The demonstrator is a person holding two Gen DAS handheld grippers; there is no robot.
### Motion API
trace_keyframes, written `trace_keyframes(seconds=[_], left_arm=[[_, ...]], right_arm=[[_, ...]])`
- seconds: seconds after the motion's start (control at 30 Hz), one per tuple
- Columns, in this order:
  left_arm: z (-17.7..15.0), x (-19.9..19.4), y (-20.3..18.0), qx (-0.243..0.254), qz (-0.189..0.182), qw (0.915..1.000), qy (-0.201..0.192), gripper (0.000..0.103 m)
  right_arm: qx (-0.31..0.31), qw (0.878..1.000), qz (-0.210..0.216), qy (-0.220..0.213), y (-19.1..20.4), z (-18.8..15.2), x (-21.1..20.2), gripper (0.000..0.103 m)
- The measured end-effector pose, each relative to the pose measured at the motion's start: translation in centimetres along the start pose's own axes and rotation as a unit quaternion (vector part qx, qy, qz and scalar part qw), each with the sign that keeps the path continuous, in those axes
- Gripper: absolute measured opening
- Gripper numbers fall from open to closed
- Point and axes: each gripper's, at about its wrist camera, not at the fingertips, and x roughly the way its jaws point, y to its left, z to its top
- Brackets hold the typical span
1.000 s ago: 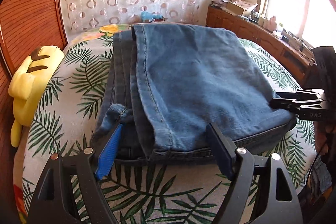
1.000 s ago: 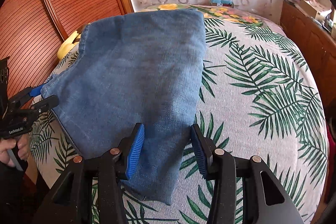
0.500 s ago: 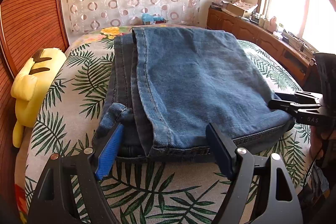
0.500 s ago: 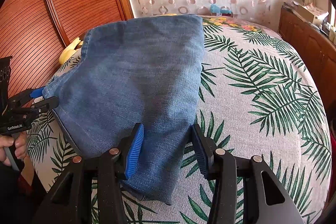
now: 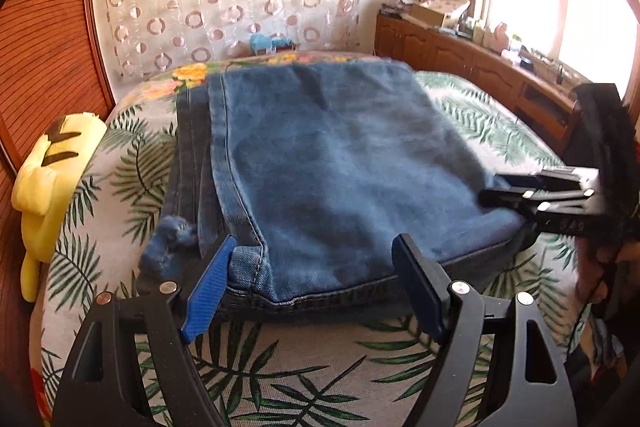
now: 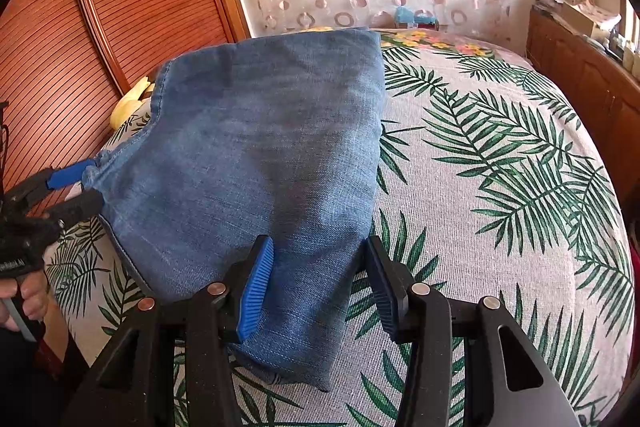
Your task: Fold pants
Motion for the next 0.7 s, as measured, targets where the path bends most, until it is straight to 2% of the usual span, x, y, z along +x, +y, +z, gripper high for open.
trace_keyframes(seconds=[0.07,0.13,0.2,0.3,0.5,0.7], left_arm=[[-0.5,0.7,0.3,-0.002,0.003,0.9999,0.012,0.08],[-0.9,1.1,0.7,-0.003,0.003,0.9998,0.018,0.08],[-1.0,1.0,0.7,0.001,0.005,0.9999,0.016,0.08],[-1.0,0.7,0.7,0.001,0.004,0.9999,0.014,0.08],[-0.9,-2.1,2.4,-0.026,0.003,0.9996,-0.011,0.08],[-0.9,-7.1,5.7,-0.053,0.025,0.9968,-0.054,0.08]], right_arm=[[0.003,1.0,0.003,0.0,0.0,0.1,0.0,0.049],[0.007,1.0,0.011,0.002,0.0,0.1,0.0,0.039],[0.008,1.0,0.024,-0.001,0.1,0.3,-0.1,0.019],[0.007,0.999,0.041,-0.015,0.6,0.9,-0.9,0.008],[-0.023,0.994,0.072,-0.074,3.5,3.8,-4.6,0.007],[-0.085,0.987,0.098,-0.098,8.9,7.2,-5.8,0.007]])
